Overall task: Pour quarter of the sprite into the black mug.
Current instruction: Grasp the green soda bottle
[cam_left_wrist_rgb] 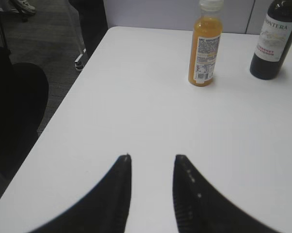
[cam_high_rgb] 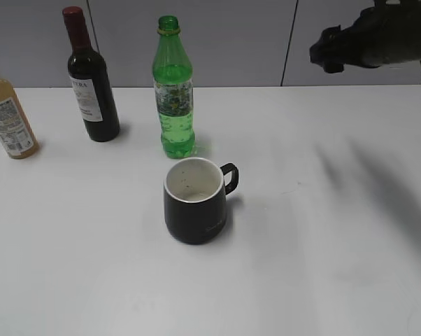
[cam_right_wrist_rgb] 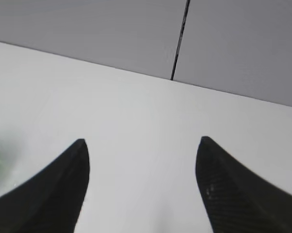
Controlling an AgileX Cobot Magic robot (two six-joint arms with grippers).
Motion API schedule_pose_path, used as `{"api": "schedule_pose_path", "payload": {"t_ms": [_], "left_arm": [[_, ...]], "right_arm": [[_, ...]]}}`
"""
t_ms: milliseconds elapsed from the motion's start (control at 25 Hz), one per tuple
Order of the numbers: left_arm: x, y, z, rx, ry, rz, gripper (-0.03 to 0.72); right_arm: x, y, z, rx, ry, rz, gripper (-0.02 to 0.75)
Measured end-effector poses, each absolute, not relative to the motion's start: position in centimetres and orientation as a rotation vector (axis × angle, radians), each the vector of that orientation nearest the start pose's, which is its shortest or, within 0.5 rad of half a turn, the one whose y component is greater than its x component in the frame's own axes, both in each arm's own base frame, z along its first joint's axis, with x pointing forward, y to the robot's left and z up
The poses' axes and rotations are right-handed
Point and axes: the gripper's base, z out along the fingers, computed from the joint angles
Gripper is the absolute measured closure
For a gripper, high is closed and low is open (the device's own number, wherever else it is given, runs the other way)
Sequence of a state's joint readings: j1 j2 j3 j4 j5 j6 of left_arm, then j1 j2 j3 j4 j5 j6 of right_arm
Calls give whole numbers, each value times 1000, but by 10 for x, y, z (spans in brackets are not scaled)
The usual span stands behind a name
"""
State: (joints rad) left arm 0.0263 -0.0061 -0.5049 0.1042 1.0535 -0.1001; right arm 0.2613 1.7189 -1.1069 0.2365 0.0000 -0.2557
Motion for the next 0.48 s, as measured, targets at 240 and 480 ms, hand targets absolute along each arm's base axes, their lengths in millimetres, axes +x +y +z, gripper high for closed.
{"api": "schedule_pose_path", "payload": {"t_ms": [240, 480], "left_arm": [[-7, 8, 280, -133, 2018, 78, 452], [-7, 8, 280, -133, 2018, 78, 452]], "right_arm": [[382, 85, 273, -393, 2270, 73, 216], [381, 60, 306, -361, 2466, -63, 216]]}}
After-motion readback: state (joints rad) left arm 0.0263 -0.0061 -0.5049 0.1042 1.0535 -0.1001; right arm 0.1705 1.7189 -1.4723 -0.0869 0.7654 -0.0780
